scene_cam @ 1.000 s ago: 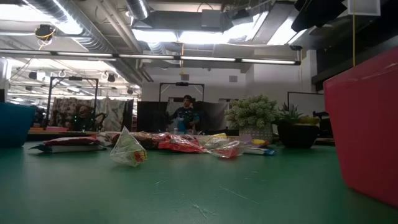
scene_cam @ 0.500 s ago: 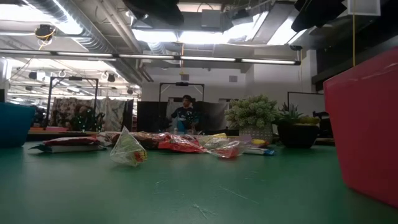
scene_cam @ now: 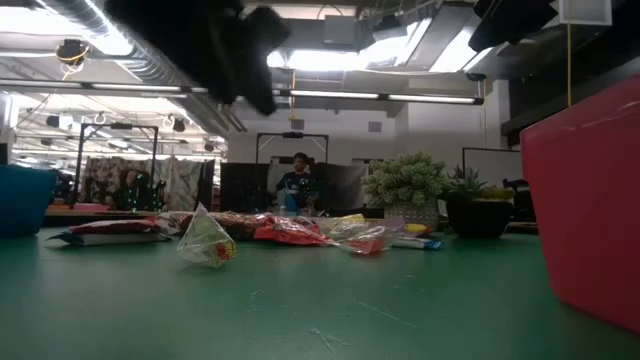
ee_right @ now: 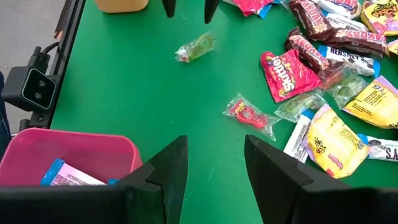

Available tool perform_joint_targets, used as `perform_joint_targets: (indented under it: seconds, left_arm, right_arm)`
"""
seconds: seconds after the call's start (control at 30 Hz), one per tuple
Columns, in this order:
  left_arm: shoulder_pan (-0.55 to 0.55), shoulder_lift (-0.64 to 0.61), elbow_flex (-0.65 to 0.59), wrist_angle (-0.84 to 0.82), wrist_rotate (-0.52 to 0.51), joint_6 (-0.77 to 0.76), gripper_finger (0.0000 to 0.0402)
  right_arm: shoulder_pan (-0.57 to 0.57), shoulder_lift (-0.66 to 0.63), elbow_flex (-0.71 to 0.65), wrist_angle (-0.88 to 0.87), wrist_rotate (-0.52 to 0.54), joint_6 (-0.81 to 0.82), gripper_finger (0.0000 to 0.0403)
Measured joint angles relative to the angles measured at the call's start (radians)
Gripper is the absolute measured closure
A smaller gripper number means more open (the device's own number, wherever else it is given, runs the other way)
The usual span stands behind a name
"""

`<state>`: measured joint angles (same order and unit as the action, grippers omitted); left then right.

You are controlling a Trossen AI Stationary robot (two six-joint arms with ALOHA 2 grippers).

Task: Sort candy
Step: Put the transparent candy into the orange bin

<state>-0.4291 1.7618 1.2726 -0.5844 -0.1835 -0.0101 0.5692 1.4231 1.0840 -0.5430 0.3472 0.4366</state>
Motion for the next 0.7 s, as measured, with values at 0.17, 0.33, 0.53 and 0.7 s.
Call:
perform_joint_targets:
  seconds: [0.17, 0.33, 0.53, 0.7]
  left_arm:
    - [0.002, 0.000, -0.065, 0.008, 0.005, 0.067, 0.0198]
    - [0.004, 0.000, -0.104, 0.011, 0.007, 0.102, 0.0198]
    - [0.007, 0.000, -0.152, 0.061, 0.010, 0.122, 0.0198]
    - [0.026, 0.000, -0.163, 0.084, 0.011, 0.125, 0.0198]
  right_arm:
    - [0.000, 0.000, 0.000, 0.000, 0.000, 0.000, 0.0244]
    - [0.000, 0.000, 0.000, 0.000, 0.000, 0.000, 0.0244]
    - [0.000, 0.000, 0.000, 0.001, 0.000, 0.000, 0.0244]
    - [0.000, 0.000, 0.000, 0.001, 0.000, 0.000, 0.0244]
